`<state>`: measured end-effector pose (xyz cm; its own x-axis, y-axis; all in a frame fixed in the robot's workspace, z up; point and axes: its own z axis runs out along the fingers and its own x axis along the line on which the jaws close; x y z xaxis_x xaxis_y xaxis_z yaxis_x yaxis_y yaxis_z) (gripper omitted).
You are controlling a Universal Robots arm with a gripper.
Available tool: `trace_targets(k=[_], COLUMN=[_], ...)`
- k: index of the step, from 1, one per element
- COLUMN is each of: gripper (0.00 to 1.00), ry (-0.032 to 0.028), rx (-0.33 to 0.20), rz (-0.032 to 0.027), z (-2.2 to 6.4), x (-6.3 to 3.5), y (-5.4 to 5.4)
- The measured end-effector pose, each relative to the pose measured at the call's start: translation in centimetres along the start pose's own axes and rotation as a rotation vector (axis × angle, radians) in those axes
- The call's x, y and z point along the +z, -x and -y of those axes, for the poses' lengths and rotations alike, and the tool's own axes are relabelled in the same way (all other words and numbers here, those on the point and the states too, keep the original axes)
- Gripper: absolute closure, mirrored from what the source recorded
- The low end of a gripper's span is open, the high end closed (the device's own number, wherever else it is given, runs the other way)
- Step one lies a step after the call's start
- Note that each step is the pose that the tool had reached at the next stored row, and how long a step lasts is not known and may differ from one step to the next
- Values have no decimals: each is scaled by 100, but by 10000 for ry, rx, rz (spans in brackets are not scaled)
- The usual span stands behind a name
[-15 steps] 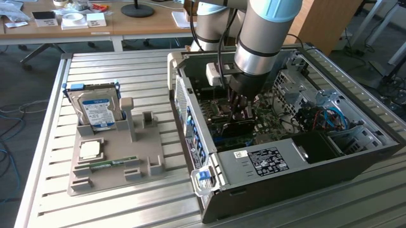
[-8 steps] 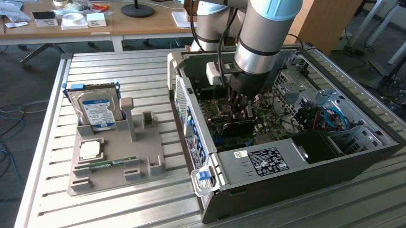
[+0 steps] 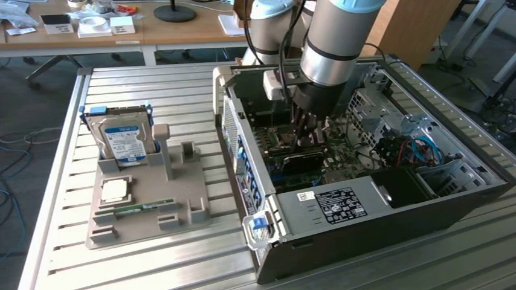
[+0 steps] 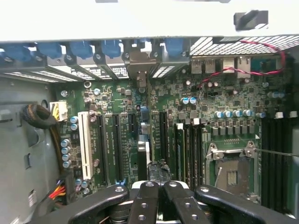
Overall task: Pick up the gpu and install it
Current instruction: 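Press down on the gpu until it lock into place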
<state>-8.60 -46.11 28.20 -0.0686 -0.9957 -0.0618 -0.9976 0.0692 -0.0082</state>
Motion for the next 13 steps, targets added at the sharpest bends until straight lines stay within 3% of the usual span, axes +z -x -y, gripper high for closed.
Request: trace_targets(k=[13], gripper=[89], ry=[-2], rx=[-1], rz=[-29], z=[3], x=[-410], y=[27])
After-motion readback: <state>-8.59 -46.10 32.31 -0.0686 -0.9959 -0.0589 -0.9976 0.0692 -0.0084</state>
